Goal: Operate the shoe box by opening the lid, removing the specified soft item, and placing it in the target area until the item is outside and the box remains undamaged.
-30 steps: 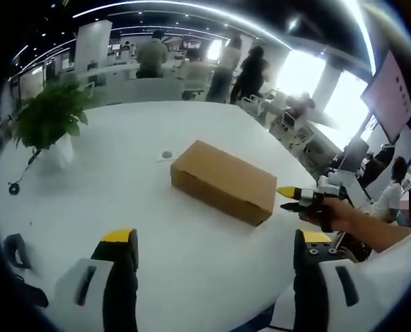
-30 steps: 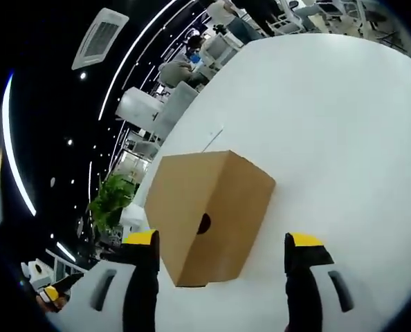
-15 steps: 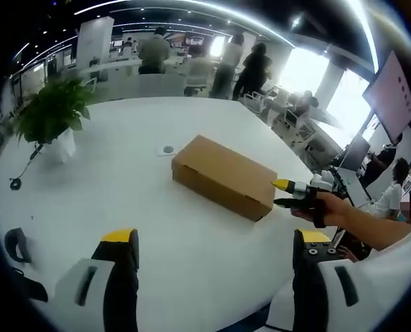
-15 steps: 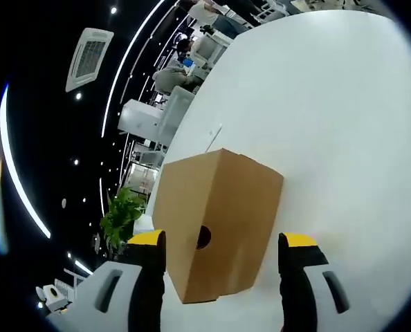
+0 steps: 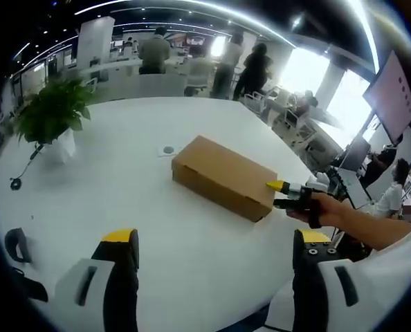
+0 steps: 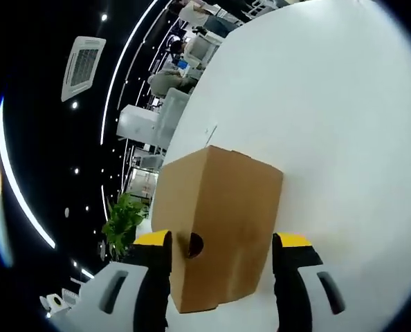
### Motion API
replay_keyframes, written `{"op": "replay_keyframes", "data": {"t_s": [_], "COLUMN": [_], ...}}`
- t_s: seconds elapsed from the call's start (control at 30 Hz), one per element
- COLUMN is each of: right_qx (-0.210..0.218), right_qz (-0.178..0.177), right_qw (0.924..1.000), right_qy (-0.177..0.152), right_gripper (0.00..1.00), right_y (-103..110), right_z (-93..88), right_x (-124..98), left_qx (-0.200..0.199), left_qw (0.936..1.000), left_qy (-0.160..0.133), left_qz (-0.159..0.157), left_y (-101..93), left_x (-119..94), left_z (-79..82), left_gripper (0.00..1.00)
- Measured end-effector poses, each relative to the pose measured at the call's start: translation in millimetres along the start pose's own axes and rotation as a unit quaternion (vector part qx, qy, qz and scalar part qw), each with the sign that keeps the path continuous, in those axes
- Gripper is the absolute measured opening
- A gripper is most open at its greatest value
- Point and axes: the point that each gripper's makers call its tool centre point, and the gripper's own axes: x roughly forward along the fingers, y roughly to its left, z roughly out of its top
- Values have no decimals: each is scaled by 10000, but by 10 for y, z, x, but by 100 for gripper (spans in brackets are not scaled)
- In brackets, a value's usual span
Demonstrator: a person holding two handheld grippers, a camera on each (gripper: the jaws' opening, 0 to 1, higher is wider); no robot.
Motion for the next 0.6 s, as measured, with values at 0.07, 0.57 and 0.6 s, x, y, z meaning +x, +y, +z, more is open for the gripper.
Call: {"op": "replay_keyframes", "data": {"t_s": [0.07, 0.57, 0.6], "right_qx": [-34, 148, 166], "right_qz": [-16, 184, 186], "right_qw": [10000, 9997, 9997], "right_qy": [38, 43, 39], "right_gripper": [58, 59, 59], "right_y": [-15, -31, -37], "right_z": [-10, -4, -4], "right_x": [20, 92, 97], "left_qx": [-8, -6, -8], "left_qw": [10000, 10000, 10000], "left_qy": [-5, -29, -36], "left_qz": [3, 7, 0], "left_y": [-1, -35, -39], "left_x": [1, 31, 34], "left_z": [3, 31, 40], "left_gripper": [95, 92, 92]}}
